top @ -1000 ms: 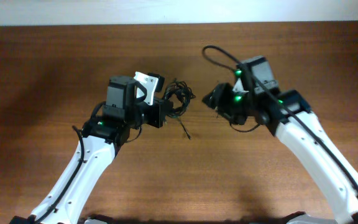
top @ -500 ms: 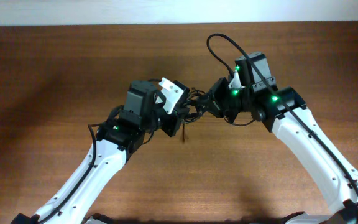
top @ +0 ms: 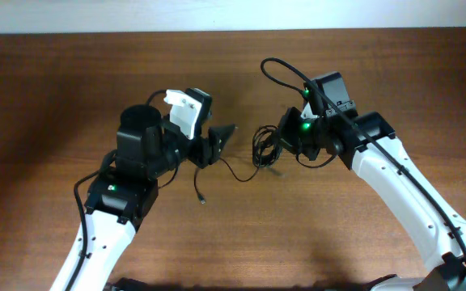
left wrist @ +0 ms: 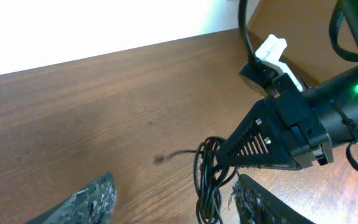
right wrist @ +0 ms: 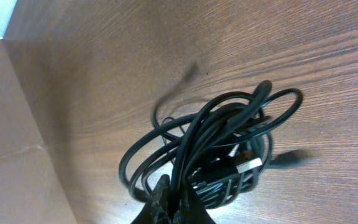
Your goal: Untangle cables
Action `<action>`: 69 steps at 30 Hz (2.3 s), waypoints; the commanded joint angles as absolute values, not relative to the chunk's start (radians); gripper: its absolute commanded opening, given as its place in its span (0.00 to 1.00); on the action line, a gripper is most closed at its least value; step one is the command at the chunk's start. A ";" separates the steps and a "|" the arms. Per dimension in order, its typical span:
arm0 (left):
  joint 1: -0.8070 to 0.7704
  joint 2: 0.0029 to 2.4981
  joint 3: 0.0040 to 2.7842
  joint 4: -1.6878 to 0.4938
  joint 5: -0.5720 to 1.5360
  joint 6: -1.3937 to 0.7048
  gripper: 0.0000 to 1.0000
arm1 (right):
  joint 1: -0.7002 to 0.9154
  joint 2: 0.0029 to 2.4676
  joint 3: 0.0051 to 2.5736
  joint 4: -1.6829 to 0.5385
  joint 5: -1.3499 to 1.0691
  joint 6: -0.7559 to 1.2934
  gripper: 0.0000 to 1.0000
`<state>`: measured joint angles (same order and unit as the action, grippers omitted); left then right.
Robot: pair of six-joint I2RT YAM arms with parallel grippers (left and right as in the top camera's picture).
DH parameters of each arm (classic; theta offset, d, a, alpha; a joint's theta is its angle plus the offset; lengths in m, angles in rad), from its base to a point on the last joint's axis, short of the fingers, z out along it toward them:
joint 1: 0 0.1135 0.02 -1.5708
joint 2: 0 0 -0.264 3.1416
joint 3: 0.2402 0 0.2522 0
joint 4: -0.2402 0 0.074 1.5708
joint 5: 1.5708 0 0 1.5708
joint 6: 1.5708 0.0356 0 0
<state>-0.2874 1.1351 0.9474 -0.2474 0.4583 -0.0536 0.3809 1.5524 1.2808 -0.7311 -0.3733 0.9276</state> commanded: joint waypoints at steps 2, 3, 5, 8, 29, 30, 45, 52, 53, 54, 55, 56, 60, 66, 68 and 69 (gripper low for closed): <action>-0.287 1.133 0.966 -0.362 0.448 -0.052 0.58 | 0.379 1.551 1.280 -0.726 -0.358 0.886 0.04; -0.288 1.133 0.966 -0.393 0.448 -0.052 0.56 | 0.379 1.551 1.280 -0.726 -0.358 0.886 0.04; -0.328 1.133 0.966 -0.413 0.447 -0.017 0.52 | 0.379 1.551 1.280 -0.726 -0.358 0.886 0.04; -0.422 1.166 0.966 -0.414 0.388 0.016 0.45 | 0.379 1.551 1.280 -0.727 -0.363 0.887 0.04; -0.596 1.428 0.966 -0.255 0.126 0.014 0.29 | 0.379 1.551 1.280 -0.726 -0.415 0.891 0.04; -0.609 1.440 0.966 -0.254 0.126 0.012 0.25 | 0.379 1.551 1.280 -0.726 -0.415 0.891 0.04; -0.472 1.150 0.966 -0.296 0.280 -0.278 0.00 | 0.379 1.551 1.280 -0.849 -0.109 0.889 0.04; -0.383 1.133 0.966 -0.428 0.450 0.176 0.00 | 0.371 1.473 1.467 -1.027 -0.134 0.735 0.35; -0.383 1.133 0.966 -0.428 0.450 0.200 0.00 | 0.371 1.461 1.500 -1.071 -0.134 0.735 0.35; -0.383 1.133 0.966 -0.428 0.449 0.242 0.00 | 0.371 1.440 1.540 -1.122 -0.139 0.704 0.35; -0.383 1.133 0.966 -0.428 0.450 0.257 0.00 | 0.371 1.422 1.545 -1.126 -0.147 0.685 0.39; -0.383 1.133 0.966 -0.428 0.453 0.257 0.00 | 0.371 1.413 1.545 -1.121 -0.147 0.685 0.41; -0.383 1.133 0.966 -0.425 0.688 0.374 0.00 | 0.370 1.430 1.545 -1.061 -0.252 0.504 0.42; -0.328 1.133 0.966 -0.420 0.955 0.399 0.00 | 0.313 1.431 1.543 -1.047 -0.621 0.091 0.53; -0.266 1.133 0.966 -0.400 1.054 0.398 0.00 | 0.313 1.431 1.543 -1.114 -0.622 0.015 0.53; -0.246 1.133 0.966 -0.377 1.132 0.398 0.00 | 0.313 1.431 1.543 -1.128 -0.626 -0.027 0.52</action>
<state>-0.2996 1.1534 0.9539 -0.4175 0.9375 0.3813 0.3202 1.4277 1.5311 -1.1049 -0.5915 0.0917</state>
